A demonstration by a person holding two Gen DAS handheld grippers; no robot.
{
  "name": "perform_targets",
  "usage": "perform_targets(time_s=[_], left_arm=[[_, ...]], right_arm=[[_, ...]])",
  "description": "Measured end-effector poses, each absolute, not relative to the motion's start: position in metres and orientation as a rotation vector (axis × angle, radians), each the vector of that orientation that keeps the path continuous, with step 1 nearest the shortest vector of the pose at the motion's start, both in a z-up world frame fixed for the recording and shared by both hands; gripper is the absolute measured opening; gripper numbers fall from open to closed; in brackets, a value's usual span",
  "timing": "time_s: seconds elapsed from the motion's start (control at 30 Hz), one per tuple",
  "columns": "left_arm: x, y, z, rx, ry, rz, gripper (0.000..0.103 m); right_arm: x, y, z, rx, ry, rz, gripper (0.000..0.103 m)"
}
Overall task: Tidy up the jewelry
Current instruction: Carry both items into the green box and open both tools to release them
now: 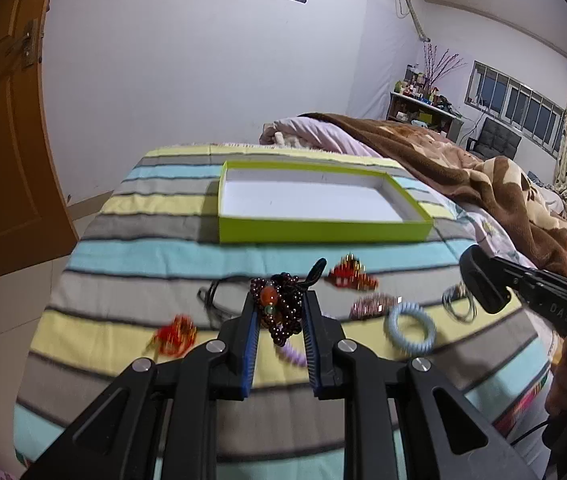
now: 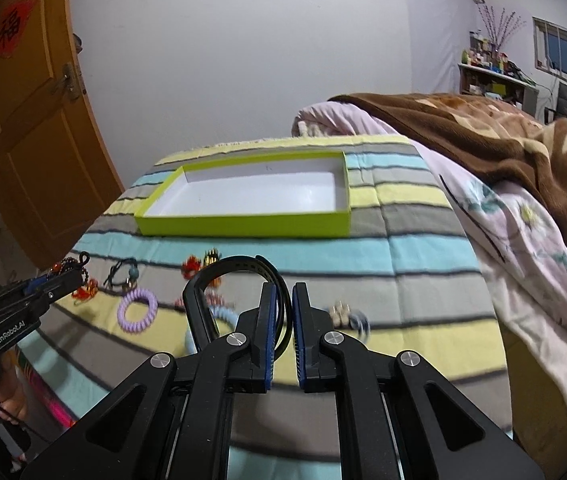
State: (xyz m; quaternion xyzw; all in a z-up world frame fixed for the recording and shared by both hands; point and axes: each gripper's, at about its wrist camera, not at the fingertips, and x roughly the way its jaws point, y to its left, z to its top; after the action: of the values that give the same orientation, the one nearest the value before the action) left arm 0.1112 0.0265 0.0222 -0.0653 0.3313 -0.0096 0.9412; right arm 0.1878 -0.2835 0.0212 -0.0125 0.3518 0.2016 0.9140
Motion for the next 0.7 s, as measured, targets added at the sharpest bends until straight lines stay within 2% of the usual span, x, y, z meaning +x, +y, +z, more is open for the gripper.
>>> perform_targets(time_s=[0.47,0.7], left_arm=[[0.201,0.03,0.043,-0.084,0.637,-0.023,0.022],[0.255,0.041,0.037,-0.085,0.638,-0.006,0.022]], right_arm=[[0.276,-0.256,0.038,-0.082,0.698,0.417,0.008],[0.332,-0.245,0.026,-0.094,0.722,0.389,0.008]])
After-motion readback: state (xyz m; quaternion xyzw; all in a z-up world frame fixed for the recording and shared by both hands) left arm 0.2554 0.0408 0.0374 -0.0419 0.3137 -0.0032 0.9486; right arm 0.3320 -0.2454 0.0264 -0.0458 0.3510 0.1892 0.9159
